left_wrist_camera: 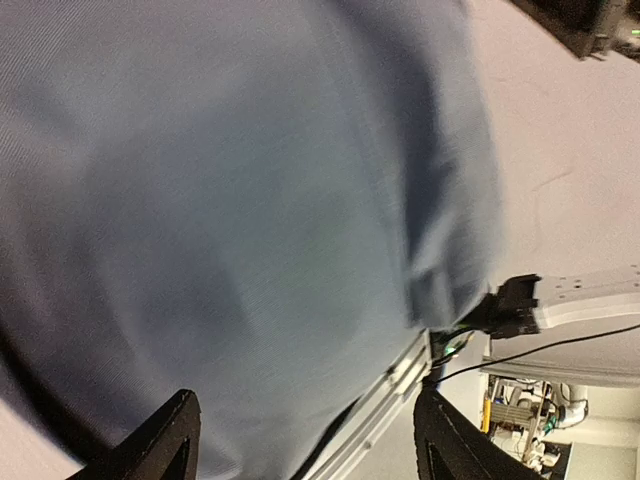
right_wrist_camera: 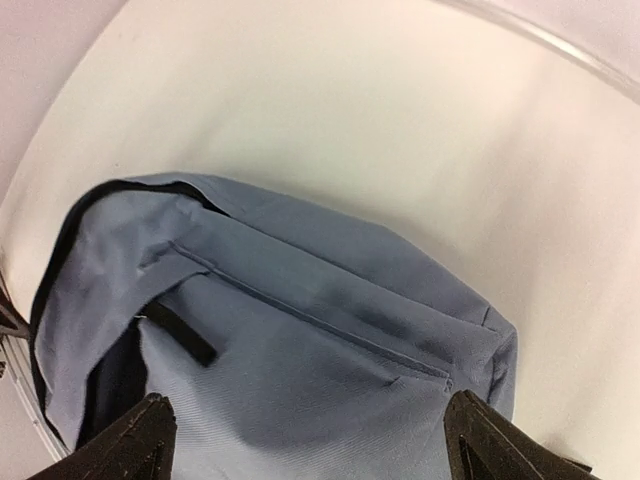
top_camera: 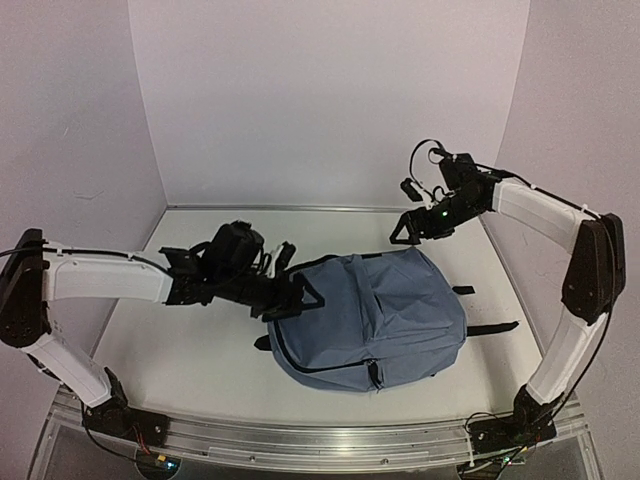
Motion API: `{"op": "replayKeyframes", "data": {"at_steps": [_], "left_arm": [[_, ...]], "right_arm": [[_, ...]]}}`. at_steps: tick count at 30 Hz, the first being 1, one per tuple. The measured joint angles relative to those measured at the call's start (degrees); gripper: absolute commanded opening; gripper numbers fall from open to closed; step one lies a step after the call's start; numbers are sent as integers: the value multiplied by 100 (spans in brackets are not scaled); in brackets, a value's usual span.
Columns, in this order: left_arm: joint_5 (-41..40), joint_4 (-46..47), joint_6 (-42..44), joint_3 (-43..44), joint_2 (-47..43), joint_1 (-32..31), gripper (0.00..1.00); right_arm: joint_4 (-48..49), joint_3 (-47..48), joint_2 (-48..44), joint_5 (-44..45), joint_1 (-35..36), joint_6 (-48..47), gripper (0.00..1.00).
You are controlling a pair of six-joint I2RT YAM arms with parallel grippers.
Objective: Pack the student bag
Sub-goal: Place the stationery in the student bag, then adjust the student bag at the center of the board.
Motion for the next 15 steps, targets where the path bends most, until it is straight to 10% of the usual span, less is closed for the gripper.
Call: {"op": "replayKeyframes", "data": {"at_steps": [9, 15], "left_arm": [[-840, -207, -1371, -1420, -233, -226, 69], [-812, 307, -1705, -1384, 428, -200, 32]], "right_arm": [[29, -233, 457, -218, -55, -268, 86], [210, -531, 457, -496, -104, -335, 84]]}}
